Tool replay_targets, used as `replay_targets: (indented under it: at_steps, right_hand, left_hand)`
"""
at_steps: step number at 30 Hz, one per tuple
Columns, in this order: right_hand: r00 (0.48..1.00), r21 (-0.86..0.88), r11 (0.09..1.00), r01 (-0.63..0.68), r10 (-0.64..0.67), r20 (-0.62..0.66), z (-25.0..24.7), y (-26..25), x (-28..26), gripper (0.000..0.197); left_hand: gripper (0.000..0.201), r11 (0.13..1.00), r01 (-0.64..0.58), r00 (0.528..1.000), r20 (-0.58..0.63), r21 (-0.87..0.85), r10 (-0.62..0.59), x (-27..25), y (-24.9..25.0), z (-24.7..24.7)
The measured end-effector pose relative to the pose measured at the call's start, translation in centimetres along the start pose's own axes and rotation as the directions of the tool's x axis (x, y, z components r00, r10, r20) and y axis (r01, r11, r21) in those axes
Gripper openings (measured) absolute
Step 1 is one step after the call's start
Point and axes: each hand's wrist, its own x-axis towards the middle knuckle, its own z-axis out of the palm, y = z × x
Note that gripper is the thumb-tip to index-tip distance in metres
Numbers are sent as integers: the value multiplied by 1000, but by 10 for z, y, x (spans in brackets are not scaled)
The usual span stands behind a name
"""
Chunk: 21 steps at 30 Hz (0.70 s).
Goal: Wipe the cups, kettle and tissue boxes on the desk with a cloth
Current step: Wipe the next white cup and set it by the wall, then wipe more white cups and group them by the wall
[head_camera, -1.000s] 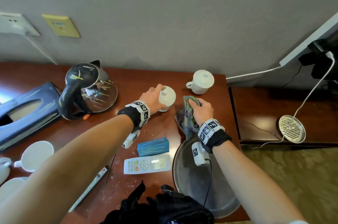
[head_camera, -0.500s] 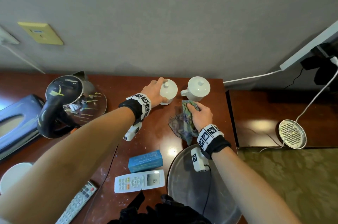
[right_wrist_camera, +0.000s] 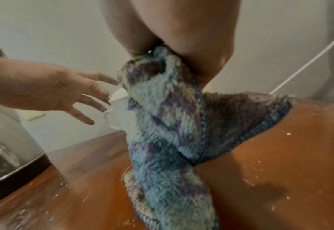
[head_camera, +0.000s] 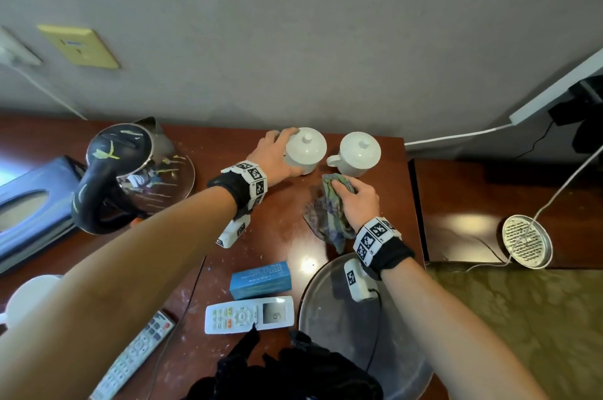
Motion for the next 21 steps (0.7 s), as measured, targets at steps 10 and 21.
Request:
replay_targets:
  at_steps: [10,21]
  right_hand:
    - [987,-70,985,160,-160,8,23,-38,-35,34]
    - [942,-142,935,325,-307,133,101,-86,-122,30]
  left_hand:
    - [56,995,49,982,-184,81,-34,-94,-23,-38]
    - [53,992,112,964,-249,56,-95,-233,-96,-59]
